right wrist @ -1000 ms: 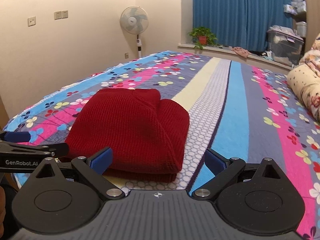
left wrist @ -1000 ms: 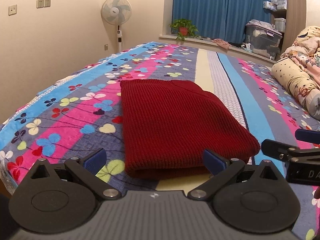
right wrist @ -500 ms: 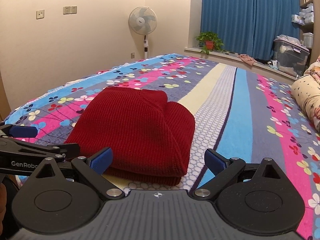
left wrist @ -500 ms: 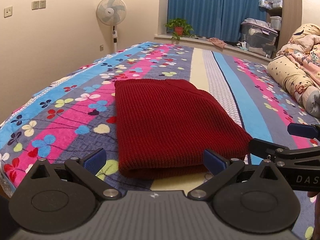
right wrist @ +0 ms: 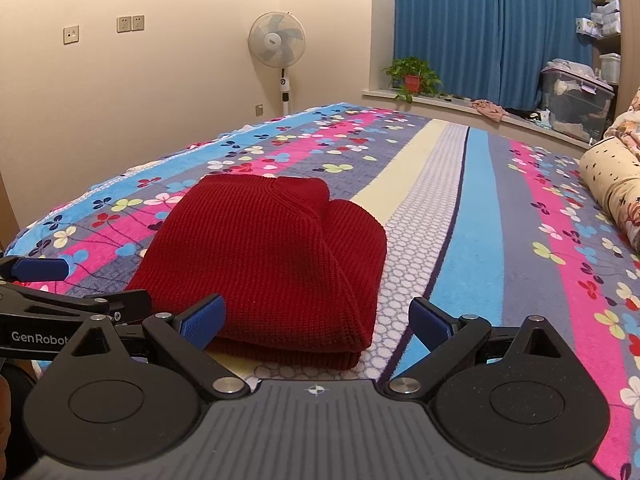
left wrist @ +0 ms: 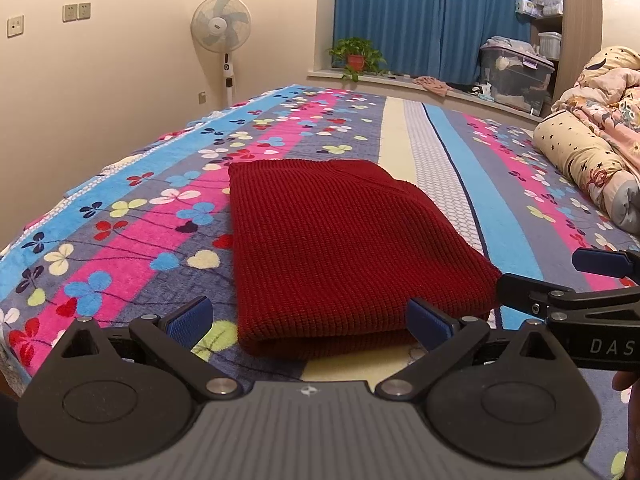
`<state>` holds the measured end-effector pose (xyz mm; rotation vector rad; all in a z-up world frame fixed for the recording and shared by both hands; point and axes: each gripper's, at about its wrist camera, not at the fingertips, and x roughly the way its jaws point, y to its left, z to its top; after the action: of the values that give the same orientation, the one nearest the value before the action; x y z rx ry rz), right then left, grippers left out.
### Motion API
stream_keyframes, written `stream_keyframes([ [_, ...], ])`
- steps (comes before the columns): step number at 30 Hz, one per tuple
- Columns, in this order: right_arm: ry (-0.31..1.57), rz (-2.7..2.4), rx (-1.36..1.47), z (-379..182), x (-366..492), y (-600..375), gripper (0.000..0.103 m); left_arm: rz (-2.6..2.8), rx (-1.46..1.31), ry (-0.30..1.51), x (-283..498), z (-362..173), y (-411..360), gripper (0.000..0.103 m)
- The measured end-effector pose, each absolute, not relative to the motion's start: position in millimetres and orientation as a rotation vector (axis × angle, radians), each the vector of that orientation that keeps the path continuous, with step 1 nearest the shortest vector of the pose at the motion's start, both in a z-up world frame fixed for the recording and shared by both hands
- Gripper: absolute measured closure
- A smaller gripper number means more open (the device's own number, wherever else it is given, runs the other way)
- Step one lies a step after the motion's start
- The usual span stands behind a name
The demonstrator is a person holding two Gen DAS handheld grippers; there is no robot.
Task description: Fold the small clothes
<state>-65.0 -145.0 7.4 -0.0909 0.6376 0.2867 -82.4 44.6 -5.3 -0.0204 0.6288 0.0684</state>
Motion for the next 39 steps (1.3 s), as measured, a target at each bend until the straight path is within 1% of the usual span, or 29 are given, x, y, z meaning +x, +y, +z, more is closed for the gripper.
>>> stream_keyframes([
  [39, 0.649, 0.292, -0.085, 3.1, -63.9, -146.8, 0.005, 0.068, -0.020, 0.627, -82.9, -5.1, 45.7, 0.000],
])
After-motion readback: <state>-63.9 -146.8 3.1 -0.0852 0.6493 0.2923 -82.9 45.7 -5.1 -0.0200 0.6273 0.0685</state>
